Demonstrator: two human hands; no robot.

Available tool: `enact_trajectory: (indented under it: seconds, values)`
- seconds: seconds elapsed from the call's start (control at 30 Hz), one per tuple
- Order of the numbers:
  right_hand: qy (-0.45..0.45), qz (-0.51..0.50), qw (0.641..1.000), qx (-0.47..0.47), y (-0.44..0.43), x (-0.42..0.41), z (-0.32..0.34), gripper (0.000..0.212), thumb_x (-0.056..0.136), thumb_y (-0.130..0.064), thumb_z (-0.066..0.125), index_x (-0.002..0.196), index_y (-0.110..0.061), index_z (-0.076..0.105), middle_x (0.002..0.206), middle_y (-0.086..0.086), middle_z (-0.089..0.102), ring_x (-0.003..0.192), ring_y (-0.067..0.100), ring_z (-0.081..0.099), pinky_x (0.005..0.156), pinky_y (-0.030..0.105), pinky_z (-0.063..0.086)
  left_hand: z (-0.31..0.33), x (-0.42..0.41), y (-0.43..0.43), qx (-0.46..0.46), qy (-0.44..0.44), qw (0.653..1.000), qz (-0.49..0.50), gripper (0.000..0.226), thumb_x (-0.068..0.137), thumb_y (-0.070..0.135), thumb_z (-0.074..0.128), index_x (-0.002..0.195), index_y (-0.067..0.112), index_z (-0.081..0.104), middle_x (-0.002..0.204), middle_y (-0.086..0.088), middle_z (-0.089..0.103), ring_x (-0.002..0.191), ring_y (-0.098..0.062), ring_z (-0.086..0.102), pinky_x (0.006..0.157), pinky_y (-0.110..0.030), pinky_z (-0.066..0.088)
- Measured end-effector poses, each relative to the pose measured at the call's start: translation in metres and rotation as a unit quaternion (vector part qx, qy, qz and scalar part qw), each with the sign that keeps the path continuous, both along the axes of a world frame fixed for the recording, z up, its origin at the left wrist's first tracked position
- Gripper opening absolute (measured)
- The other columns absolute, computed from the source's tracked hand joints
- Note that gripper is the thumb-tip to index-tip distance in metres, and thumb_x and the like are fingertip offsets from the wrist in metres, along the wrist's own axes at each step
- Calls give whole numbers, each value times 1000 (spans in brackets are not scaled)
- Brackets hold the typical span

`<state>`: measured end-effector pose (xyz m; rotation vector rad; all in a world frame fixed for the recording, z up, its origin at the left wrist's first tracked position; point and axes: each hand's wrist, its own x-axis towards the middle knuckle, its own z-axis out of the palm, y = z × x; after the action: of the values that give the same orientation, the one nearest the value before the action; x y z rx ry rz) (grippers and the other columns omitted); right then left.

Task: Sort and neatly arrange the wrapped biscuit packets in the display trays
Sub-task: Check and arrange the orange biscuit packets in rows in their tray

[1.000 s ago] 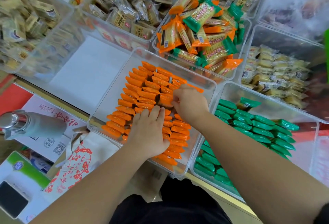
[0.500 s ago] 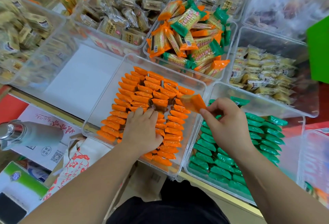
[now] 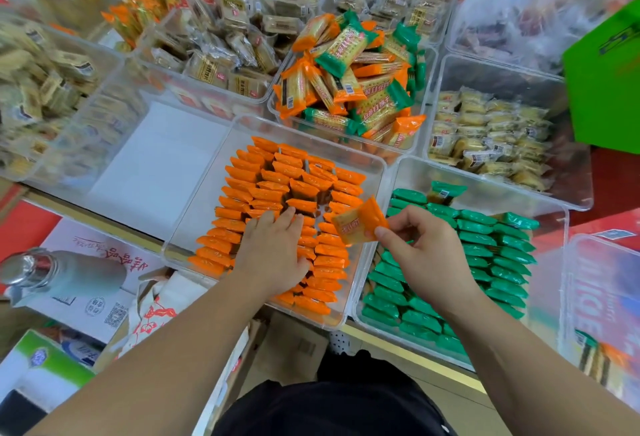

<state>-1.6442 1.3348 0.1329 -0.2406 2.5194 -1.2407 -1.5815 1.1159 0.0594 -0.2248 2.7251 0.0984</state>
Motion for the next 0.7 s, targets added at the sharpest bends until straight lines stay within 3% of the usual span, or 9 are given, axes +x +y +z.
enact_trajectory:
  seconds: [0.1,0.17,0.2,0.23,0.3,0.37,0.47,0.6,0.7]
  values:
    - [-76,-16,996,-48,5,10,6,15,89,-25,74,77,-23,65,82,3,75,79,21,70,73,51,58,14,12,2,38,27,999,26,66,97,51,44,156,26,28,162,4,30,143,-28,29,116,-47,28]
    - [-123,-25,987,-97,8,18,14,14,89,-20,74,78,-17,66,80,5,75,79,22,71,73,45,58,26,27,6,134,76,984,85,51,99,47,46,146,28,47,148,7,51,133,-24,43,110,-44,38]
    - [-150,-30,980,-130,10,23,19,14,90,-16,73,78,-13,66,80,7,75,77,20,71,70,39,57,35,37,9,223,95,959,146,41,100,45,47,137,31,58,135,9,61,125,-20,51,104,-43,44]
    - [-178,-35,970,-163,11,29,23,14,90,-13,72,78,-11,65,79,10,74,75,18,70,67,33,54,45,45,14,327,101,912,225,32,102,43,46,125,33,67,120,10,69,115,-18,58,97,-44,49]
    - [-216,-43,951,-218,12,39,30,14,90,-10,71,78,-8,64,80,16,73,70,15,68,62,26,51,70,62,25,483,93,793,360,29,105,33,46,107,28,75,99,3,75,99,-22,67,88,-48,53]
    - [-231,-54,938,-251,14,46,33,13,89,-9,71,78,-7,64,78,18,71,68,14,66,60,23,50,91,76,32,538,122,729,406,32,105,25,48,96,23,78,93,-8,76,91,-29,70,84,-49,55]
    - [-251,-67,917,-303,14,52,37,17,86,-9,72,71,-14,64,76,16,69,69,18,63,61,26,49,117,90,37,576,185,663,442,32,101,14,52,85,18,79,89,-13,76,78,-27,72,74,-39,54]
    - [-271,-34,901,-336,14,58,43,13,74,-23,75,65,-22,67,70,8,62,66,18,53,64,30,46,138,102,37,553,216,683,426,21,90,1,67,77,15,75,71,-6,71,66,-15,66,68,-27,50]
    - [-310,-33,885,-346,16,59,39,18,75,-26,80,65,-20,66,69,5,57,65,15,49,62,28,43,156,105,37,545,236,691,412,15,86,3,72,74,12,75,65,-1,67,61,-8,59,62,-19,48]
